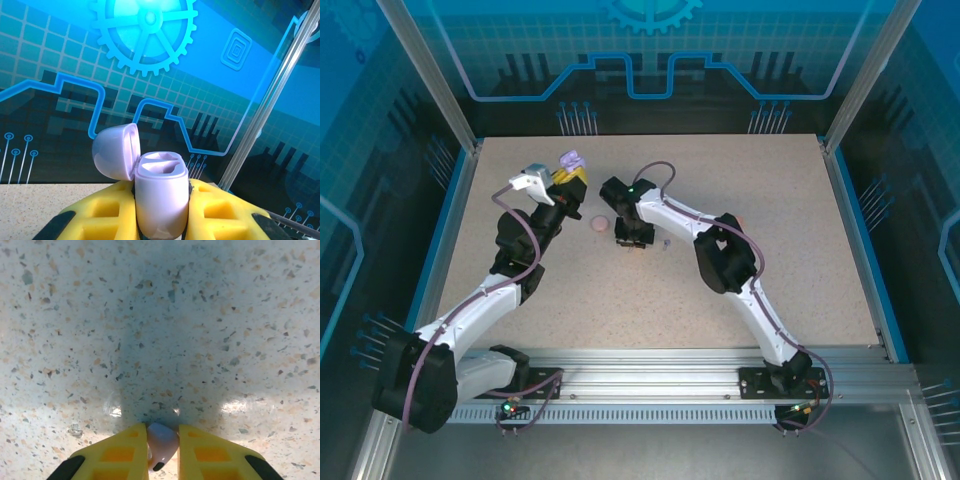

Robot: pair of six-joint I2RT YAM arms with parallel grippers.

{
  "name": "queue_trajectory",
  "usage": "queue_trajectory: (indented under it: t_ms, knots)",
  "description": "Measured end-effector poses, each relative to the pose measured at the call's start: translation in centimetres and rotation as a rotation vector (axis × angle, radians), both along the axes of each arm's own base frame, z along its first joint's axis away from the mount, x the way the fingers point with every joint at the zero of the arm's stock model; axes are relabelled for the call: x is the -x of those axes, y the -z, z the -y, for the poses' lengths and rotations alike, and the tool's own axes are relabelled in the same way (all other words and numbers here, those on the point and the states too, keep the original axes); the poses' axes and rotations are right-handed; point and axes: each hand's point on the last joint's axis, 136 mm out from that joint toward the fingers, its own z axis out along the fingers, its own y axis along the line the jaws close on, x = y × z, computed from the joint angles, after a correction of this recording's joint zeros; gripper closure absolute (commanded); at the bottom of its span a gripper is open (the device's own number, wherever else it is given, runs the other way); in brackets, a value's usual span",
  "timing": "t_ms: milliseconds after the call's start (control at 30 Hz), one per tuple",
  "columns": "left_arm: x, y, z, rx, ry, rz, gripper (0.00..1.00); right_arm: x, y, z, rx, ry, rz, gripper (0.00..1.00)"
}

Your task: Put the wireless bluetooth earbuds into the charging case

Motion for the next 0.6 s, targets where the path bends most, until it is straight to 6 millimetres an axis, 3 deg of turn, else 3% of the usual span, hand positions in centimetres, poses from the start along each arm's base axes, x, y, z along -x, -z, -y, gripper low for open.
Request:
queue_trajectory:
  t_ms: [133,233,600]
  knots:
    - [0.1,0.2,0.2,-0.005,0.012,-0.007,1.00,0.2,-0.5,0.9,0.018,-0.076,0.048,0.83]
    - [0.2,0.2,0.5,-0.010,0.024,-0.006,1.00,0.2,-2.1,1.6,0.024,-0.122,0.103,0.83]
    - [0.9,0.9,1.9,-0.057,0.092,-0.005,1.00,-1.2,-14.0,2.3,-0.063,-0.219,0.402,0.82]
